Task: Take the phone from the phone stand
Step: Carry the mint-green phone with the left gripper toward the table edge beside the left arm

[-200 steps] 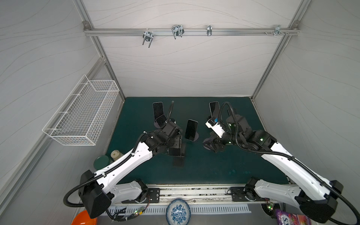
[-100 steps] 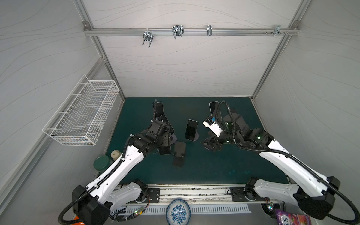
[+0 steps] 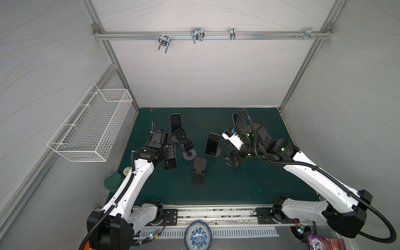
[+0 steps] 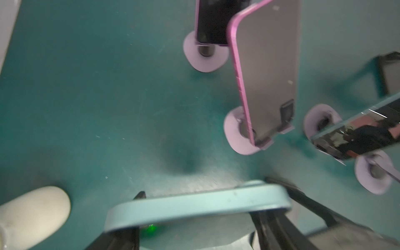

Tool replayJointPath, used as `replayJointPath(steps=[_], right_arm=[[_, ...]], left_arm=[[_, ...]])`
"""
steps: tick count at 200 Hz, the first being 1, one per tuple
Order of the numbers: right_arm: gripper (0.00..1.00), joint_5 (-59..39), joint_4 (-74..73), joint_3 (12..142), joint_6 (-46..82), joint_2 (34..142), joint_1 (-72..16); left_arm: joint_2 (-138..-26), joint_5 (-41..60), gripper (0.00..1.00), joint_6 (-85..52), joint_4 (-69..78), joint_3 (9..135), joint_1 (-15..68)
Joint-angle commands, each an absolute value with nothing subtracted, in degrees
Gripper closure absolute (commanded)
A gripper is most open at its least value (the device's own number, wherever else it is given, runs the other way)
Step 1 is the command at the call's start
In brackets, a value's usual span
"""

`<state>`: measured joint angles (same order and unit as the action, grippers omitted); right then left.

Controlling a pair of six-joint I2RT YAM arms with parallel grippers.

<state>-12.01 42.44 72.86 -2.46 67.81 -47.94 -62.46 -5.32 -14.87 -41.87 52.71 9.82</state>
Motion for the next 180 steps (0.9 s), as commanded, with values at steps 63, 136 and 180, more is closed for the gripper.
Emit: replayJointPath(steps=[63,136,180], right_arm=[[0.17,-11.3,43.7,75.6,-5.5,69.4,-48.4],[0.16,-11.5,43.9,77.5,-6.5,70.3,-48.5],[0.17,-11.3,44.1,78.4,-6.8,70.7,-48.5]], left_arm=[[-70.8,-8.2,0.44,-5.7,-31.6,53.3,2.8],[-78.3,-6.8,0.44,-2.6,-28.5,55.0,-3.2],[-83.4,-5.3,0.44,-0.6,-29.0,58.2,-5.8]])
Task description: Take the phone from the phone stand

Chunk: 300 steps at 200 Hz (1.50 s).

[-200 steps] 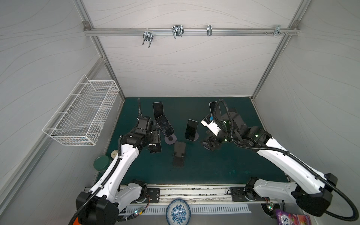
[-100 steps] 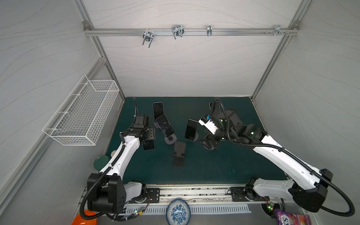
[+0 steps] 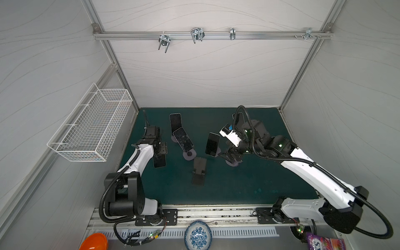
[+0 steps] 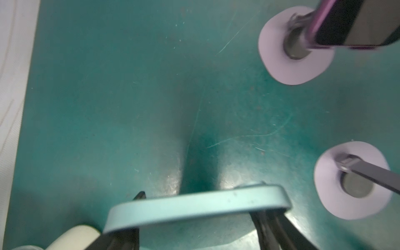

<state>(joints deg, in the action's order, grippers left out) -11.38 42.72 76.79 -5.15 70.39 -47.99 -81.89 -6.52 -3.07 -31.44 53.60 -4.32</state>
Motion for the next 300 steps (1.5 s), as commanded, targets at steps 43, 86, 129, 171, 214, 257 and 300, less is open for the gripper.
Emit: replayJointPath(steps=[43,86,129,171,214,257,300], right_arm=[[0.17,-11.1,44.4,78.7,-6.9,70.9,-48.4],[0.17,-11.2,44.6,78.3,-6.8,71.5,-48.5],[0.17,-11.3,45.0,78.3,-6.5,72.0,-48.4],[0.17,-11.0,45.3,79.0,-6.5,73.2,-48.4],[0.17,-10.7,45.7,79.7,-6.8,74.1,-48.4],[0.16,-9.9,46.2,80.5,-7.4,75.2,-48.3],[0.16,-9.8,45.8,81.2,-7.4,76.1,-48.3]], left_arm=[[-87.8,-4.0,0.44,2.5,-29.4,61.2,-8.1],[-93.6,-2.2,0.44,5.4,-29.4,65.7,-8.3],[-101.5,-2.1,0.44,7.8,-31.4,72.7,-8.4],[-108.7,-2.0,0.44,9.1,-33.8,80.1,-8.4],[-115.4,-2.4,0.44,10.0,-36.3,86.7,-8.5],[-121.1,-1.8,0.45,9.9,-40.8,93.4,-8.7],[-122.6,-0.4,0.45,7.9,-43.3,96.1,-8.7]])
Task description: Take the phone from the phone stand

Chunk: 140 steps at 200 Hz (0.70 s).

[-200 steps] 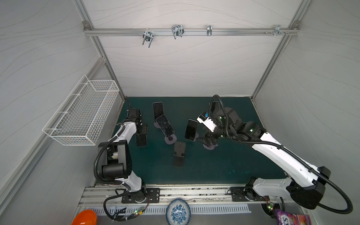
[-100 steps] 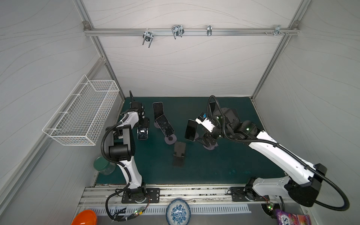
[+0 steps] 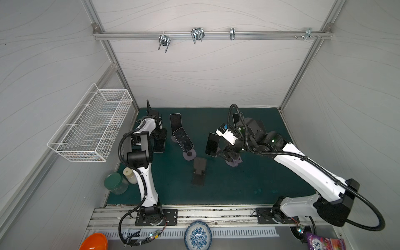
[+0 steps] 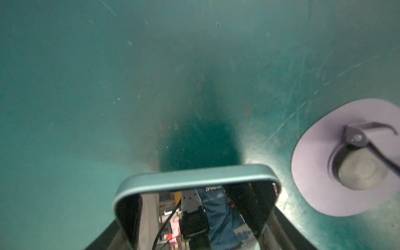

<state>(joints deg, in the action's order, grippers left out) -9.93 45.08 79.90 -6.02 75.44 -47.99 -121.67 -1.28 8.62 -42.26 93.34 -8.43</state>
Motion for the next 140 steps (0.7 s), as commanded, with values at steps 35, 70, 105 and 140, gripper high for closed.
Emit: replayJointPath(steps=[35,70,105,140], right_arm=[[0.16,-9.9,45.3,80.4,-7.5,76.1,-48.3],[0.16,-10.7,44.5,80.4,-7.3,76.9,-48.2],[0.16,-10.6,44.2,80.3,-7.0,77.0,-48.2],[0.16,-10.5,44.4,80.2,-7.4,77.0,-47.8]], left_arm=[[-125.0,-1.9,0.42,4.2,-44.0,97.2,-8.8],[-126.9,-3.1,0.41,2.3,-43.8,97.6,-8.8],[-128.8,-3.7,0.38,1.6,-44.0,99.0,-8.8],[-130.8,-3.2,0.35,1.2,-46.4,101.1,-8.8]])
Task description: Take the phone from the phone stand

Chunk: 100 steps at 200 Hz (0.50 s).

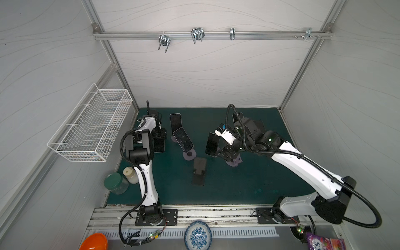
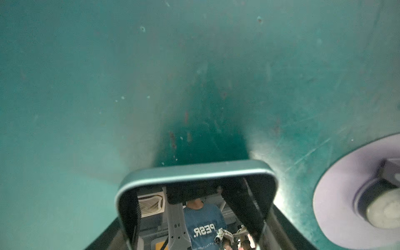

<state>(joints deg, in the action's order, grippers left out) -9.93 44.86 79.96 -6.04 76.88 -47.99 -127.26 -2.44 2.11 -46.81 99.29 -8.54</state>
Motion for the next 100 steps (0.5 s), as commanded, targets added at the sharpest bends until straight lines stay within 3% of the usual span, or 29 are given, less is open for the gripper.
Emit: replayJointPath(steps=[1,100], right_arm=[[0.16,-10.5,44.3,80.2,-7.3,76.9,-47.8],[0.15,-9.9,44.7,80.8,-8.1,76.2,-47.5]], left_arm=[[-130.8,-3.2,0.35,1.2,-46.4,101.1,-8.8],[-130.9,-1.7,0.28,-0.4,-46.8,100.4,-8.8]])
